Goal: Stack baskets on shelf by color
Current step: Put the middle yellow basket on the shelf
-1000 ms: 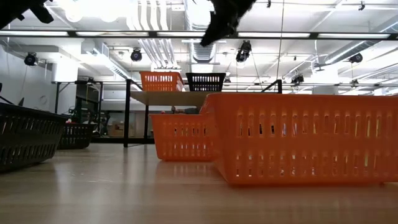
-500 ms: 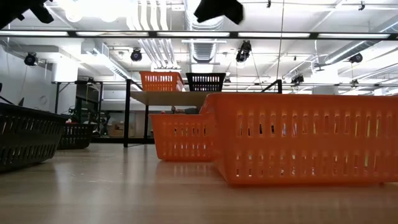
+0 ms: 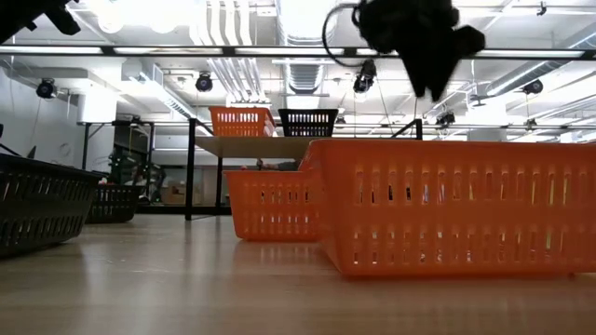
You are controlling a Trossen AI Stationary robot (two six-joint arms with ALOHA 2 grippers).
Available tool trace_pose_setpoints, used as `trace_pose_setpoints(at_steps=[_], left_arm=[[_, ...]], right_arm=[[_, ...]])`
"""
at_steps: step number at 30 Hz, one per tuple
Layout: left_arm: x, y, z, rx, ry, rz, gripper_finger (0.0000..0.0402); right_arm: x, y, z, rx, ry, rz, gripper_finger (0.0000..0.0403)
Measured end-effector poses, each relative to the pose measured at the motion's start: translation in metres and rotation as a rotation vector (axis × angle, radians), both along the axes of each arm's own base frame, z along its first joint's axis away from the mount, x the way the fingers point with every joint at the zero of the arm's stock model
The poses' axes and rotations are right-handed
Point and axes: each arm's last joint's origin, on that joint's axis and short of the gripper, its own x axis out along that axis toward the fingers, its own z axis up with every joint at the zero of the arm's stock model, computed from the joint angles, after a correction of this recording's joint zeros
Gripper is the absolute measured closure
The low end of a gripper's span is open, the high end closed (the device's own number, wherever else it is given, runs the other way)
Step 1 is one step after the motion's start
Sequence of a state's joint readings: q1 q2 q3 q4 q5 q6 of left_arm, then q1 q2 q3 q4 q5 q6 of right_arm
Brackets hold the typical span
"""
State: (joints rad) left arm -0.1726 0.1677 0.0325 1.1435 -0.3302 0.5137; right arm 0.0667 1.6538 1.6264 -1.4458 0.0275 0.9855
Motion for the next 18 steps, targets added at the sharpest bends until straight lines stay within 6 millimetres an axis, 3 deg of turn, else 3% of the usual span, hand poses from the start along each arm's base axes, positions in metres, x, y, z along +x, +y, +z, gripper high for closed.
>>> trace_pose_setpoints(at_steps=[10,14,18], left_arm=[[0.0,0.0,0.0,0.0,0.0,0.0,0.0394],[0.0,0.0,0.0,0.0,0.0,0.0,0.0394],[0.0,0.0,0.0,0.0,0.0,0.0,0.0394]], right_arm=[[-0.013,0.002,-0.032,0.07,0.171,0.104,0.0242],[-0.022,0.013,-0.043,0.149,0.232,0.241,0.0242],[-0.027,0.022,-0.051,0.219,0.271,0.242,0.0238]])
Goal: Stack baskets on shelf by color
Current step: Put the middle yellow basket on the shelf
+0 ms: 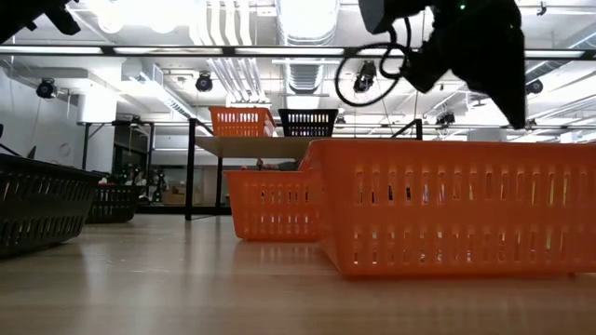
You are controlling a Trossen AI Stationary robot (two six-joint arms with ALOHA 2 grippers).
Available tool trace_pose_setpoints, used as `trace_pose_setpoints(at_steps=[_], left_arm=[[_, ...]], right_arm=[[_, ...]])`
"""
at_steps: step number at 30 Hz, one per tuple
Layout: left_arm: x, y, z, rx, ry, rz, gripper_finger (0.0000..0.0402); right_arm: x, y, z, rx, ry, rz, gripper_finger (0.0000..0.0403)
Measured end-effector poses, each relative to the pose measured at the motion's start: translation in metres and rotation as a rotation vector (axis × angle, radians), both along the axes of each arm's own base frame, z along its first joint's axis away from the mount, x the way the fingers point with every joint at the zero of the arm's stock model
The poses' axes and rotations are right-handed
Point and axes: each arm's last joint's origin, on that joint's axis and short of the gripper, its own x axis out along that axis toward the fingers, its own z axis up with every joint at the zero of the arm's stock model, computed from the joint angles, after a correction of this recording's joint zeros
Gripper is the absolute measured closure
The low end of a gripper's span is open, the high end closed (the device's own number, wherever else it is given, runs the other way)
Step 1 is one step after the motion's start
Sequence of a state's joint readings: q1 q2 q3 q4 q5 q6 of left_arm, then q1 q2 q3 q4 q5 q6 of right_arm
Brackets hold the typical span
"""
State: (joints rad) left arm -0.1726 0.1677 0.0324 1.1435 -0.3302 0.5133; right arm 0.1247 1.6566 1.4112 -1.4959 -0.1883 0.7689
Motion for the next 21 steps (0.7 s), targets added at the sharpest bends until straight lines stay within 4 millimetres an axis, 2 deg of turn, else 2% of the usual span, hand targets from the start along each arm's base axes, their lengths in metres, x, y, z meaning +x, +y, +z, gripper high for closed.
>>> trace_pose_setpoints(at_steps=[6,13,21], left_arm=[[0.0,0.0,0.0,0.0,0.0,0.0,0.0394],[0.0,0.0,0.0,0.0,0.0,0.0,0.0394],[0.0,0.0,0.0,0.0,0.0,0.0,0.0394]], right_arm=[[-0.01,0.015,-0.011,0.037,0.046,0.098,0.0236],[-0.019,0.023,-0.024,0.063,0.1,0.142,0.0236],[-0.025,0.041,-0.025,0.097,0.087,0.309,0.0236]])
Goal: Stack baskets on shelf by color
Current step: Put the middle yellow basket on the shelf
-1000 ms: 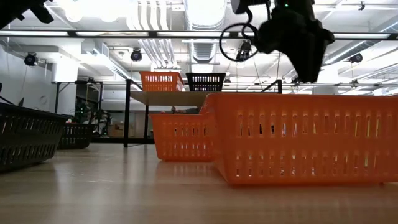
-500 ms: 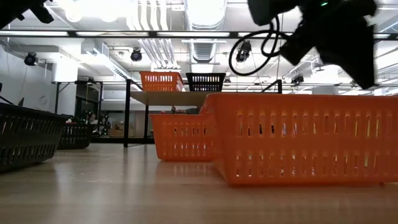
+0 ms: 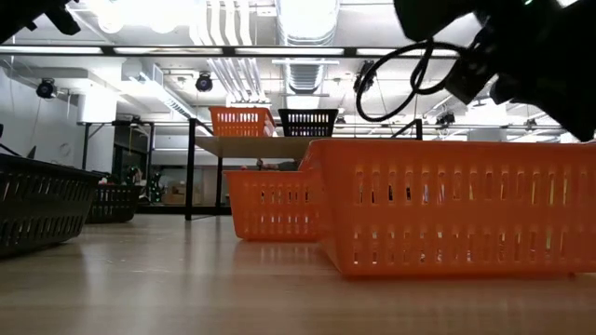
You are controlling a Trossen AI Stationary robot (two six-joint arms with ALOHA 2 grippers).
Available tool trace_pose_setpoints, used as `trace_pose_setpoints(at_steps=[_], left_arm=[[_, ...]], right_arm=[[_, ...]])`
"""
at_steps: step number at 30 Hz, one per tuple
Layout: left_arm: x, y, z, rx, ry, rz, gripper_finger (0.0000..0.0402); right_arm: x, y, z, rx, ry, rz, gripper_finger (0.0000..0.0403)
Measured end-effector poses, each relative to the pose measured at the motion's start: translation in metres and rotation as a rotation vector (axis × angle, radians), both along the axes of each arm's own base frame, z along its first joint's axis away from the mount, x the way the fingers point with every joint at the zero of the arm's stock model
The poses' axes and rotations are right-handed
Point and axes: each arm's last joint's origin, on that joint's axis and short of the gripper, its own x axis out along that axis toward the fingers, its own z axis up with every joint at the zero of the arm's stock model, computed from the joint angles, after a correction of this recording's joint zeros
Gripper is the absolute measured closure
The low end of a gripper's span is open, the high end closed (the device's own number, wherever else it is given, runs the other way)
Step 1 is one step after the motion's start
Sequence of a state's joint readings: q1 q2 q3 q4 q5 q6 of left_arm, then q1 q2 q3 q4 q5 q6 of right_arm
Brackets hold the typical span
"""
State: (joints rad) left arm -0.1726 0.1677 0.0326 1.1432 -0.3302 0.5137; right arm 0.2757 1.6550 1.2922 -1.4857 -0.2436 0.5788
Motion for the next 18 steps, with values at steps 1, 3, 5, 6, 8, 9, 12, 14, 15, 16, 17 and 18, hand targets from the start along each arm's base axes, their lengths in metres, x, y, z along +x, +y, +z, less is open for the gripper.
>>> trace_pose_setpoints(at_steps=[1,3,5,6,8,9,12,14,15,16,17,18], left_arm=[[0.0,0.0,0.0,0.0,0.0,0.0,0.0394],[0.0,0.0,0.0,0.0,0.0,0.0,0.0394],[0.0,0.0,0.0,0.0,0.0,0.0,0.0394],[0.0,0.0,0.0,0.0,0.0,0.0,0.0394],[0.0,0.0,0.0,0.0,0.0,0.0,0.0394],[0.0,0.0,0.0,0.0,0.0,0.0,0.0394],[0.0,0.0,0.0,0.0,0.0,0.0,0.0394],[0.0,0.0,0.0,0.0,0.0,0.0,0.0394],[0.0,0.0,0.0,0.0,0.0,0.0,0.0394],[0.0,0.0,0.0,0.0,0.0,0.0,0.0394],[0.0,0.0,0.0,0.0,0.0,0.0,0.0394],[0.0,0.0,0.0,0.0,0.0,0.0,0.0394]], right_arm=[[-0.001,0.002,0.0,0.002,-0.001,0.012,0.0237],[-0.002,0.007,0.0,0.002,-0.001,0.03,0.0238],[-0.004,0.01,0.0,-0.001,0.0,0.046,0.0241],[-0.004,0.012,0.0,-0.002,-0.001,0.054,0.0242],[-0.005,0.015,0.0,-0.002,-0.001,0.066,0.0245],[-0.006,0.017,0.0,-0.002,-0.001,0.072,0.0246],[-0.007,0.02,0.0,0.004,-0.004,0.106,0.025],[-0.008,0.022,0.0,0.015,-0.007,0.136,0.0253],[-0.008,0.023,0.0,0.016,-0.008,0.15,0.0254],[-0.009,0.023,-0.001,0.005,-0.011,0.16,0.0255],[-0.009,0.023,-0.002,-0.011,-0.012,0.169,0.0257],[-0.01,0.022,-0.003,-0.021,-0.009,0.175,0.0258]])
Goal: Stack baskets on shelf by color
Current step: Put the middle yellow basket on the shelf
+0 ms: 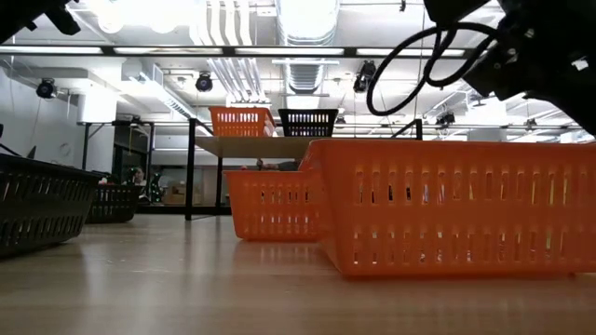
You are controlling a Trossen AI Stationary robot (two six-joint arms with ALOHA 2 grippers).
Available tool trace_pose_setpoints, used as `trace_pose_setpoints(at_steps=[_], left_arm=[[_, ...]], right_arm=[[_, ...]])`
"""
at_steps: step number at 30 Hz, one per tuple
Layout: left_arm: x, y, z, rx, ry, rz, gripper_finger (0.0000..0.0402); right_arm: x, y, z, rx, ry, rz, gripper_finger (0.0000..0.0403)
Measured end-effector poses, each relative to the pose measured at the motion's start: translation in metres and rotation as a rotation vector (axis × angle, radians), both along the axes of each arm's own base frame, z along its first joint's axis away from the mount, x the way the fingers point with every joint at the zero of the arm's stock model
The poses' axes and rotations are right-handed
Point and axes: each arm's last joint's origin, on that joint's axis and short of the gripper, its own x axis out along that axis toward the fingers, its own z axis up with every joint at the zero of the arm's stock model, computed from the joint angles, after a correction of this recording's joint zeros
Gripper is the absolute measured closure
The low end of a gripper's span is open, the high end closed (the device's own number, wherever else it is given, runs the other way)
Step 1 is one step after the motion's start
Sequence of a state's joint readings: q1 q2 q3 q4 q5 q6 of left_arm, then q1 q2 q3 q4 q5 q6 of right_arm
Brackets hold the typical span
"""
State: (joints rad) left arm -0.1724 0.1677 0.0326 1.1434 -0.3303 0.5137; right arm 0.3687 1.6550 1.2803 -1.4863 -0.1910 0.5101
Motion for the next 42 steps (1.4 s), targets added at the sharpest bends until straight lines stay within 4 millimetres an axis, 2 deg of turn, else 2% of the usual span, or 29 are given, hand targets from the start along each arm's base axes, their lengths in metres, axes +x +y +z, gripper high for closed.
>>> trace_pose_setpoints(at_steps=[10,25,31,38,42], left_arm=[[0.0,0.0,0.0,0.0,0.0,0.0,0.0394],[0.0,0.0,0.0,0.0,0.0,0.0,0.0394],[0.0,0.0,0.0,0.0,0.0,0.0,0.0394],[0.0,0.0,0.0,0.0,0.0,0.0,0.0394],[0.0,0.0,0.0,0.0,0.0,0.0,0.0394]], right_arm=[[-0.02,-0.008,-0.029,-0.022,0.104,0.054,0.0263],[-0.03,-0.012,-0.067,0.011,0.042,0.058,0.0288],[-0.029,-0.012,-0.07,0.012,0.018,0.06,0.0319],[-0.023,-0.009,-0.066,0.023,-0.014,0.062,0.0386],[-0.019,-0.008,-0.061,0.029,-0.034,0.062,0.0393]])
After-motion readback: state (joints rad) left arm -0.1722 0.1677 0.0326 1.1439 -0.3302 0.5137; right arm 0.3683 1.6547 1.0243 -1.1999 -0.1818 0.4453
